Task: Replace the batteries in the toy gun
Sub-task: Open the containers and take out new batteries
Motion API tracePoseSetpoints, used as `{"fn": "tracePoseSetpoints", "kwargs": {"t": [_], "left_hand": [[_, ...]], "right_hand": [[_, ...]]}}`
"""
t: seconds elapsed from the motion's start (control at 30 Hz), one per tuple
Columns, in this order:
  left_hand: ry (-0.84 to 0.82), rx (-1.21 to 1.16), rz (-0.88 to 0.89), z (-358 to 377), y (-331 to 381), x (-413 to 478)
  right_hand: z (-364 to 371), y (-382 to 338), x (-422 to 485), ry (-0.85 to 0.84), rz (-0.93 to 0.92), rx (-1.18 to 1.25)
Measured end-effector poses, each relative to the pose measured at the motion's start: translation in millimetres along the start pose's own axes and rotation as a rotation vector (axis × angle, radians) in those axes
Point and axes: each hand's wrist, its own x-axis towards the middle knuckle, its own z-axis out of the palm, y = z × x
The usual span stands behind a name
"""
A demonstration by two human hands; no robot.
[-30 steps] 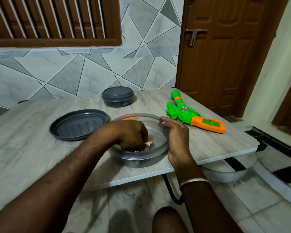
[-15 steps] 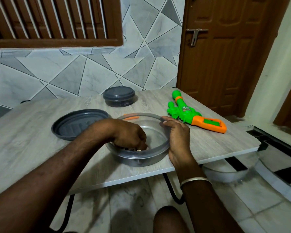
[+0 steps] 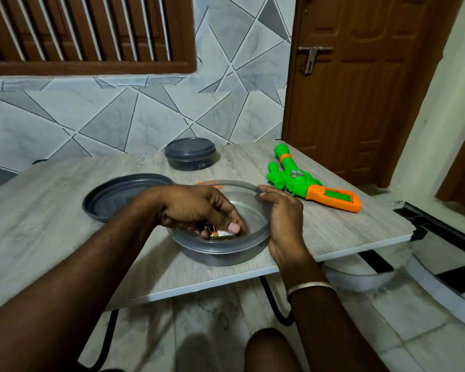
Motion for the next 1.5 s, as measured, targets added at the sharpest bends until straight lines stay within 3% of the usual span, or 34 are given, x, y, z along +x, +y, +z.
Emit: {"fn": "tracePoseSetpoints", "kwargs": {"t": [0.23, 0.47, 0.63, 0.73, 0.83, 0.9, 0.97, 1.03, 1.13, 1.37, 1.5], "left_hand": [[0.021, -0.204, 0.076, -3.5, -3.7, 6.9], [0.295, -0.347, 0.095, -4.9, -7.2, 19.1], [0.351, -0.437, 0.092, -3.9, -9.7, 25.4], [0.358, -0.492, 0.081, -2.5, -10.9, 29.2], [0.333, -0.482, 0.09, -1.4, -11.5, 29.3], [0.344, -0.476, 0.088, -0.8, -11.5, 29.5], [0.357, -0.462, 0.087, 0.6, -9.9, 28.7], [0.365, -0.436, 0.075, 1.4, -7.4, 27.2], [0.415, -0.391, 0.069, 3.0, -4.1, 24.9], [0.458, -0.375, 0.104, 6.1, -2.4, 21.7], [0.467, -0.391, 0.147, 8.9, -2.4, 21.4]], "right_hand": [[-1.6, -4.0, -1.8, 0.001, 0.007, 0.016], [-4.2, -1.3, -0.1, -0.021, 0.014, 0.025], [-10.7, -3.9, 9.1, 0.013, -0.028, 0.033], [-29.3, -25.5, 28.0, 0.077, -0.229, -0.195], [-61.5, -53.7, 60.9, 0.121, -0.438, -0.79], [-82.5, -67.1, 86.5, 0.052, -0.342, -1.258], [-97.6, -73.4, 108.1, -0.083, -0.124, -1.55], [-104.9, -75.7, 122.2, -0.212, 0.008, -1.649], [-106.0, -79.1, 133.5, -0.325, 0.001, -1.719], [-97.4, -89.2, 136.2, -0.385, 0.062, -1.723], [-91.6, -86.5, 125.0, -0.298, 0.001, -1.639]]}}
